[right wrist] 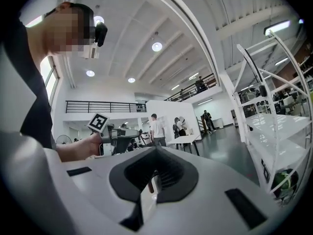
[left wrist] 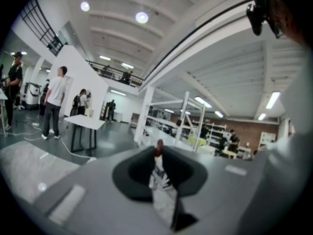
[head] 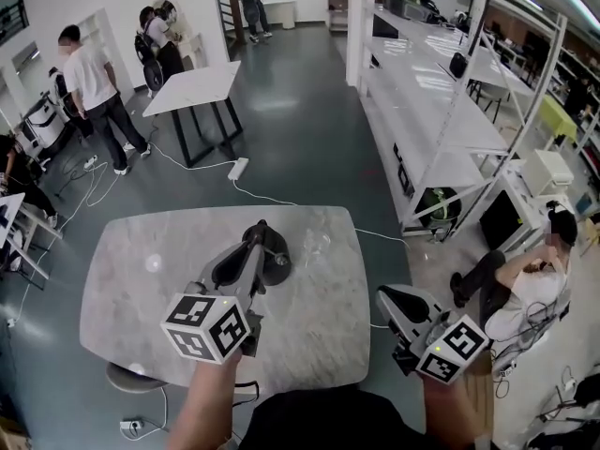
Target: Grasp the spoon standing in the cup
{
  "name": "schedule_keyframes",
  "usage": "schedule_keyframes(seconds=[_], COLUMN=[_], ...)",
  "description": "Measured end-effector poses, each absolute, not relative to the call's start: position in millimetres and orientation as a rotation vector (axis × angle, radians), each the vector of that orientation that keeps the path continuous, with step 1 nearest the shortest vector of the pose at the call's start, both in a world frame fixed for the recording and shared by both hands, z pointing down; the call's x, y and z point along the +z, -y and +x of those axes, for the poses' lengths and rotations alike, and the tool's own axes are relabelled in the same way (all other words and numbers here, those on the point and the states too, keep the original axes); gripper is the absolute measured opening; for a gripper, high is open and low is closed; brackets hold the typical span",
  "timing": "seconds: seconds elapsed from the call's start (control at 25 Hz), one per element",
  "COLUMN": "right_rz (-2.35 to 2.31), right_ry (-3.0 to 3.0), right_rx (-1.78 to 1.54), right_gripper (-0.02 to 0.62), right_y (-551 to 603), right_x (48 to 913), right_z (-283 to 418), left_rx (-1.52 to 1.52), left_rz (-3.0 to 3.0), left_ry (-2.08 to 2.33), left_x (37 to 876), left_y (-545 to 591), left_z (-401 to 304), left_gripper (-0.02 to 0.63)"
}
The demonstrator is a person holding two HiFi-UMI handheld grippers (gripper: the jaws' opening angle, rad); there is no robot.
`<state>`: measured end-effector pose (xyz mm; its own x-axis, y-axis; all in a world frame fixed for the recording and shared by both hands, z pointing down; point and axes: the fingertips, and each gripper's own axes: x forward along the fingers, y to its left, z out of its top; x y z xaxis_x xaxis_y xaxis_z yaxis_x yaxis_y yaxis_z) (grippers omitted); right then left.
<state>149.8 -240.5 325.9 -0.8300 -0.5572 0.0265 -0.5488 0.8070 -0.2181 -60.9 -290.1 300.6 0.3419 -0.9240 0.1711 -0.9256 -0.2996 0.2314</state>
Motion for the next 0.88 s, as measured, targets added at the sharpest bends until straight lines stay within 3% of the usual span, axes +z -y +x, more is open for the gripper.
schedule_keyframes(seconds=[0.88], right_rz=[-0.957], right_ry=[-2.920], right_rx=[-0.374], right_gripper=[-0.009], right_y=[238], right_x=[325], right_z=[138], left_rx=[0.025], left_rz=[2.399], left_ry=[1.627], left_x=[289], left_y=[280], left_z=[-73], left_gripper=[0.051])
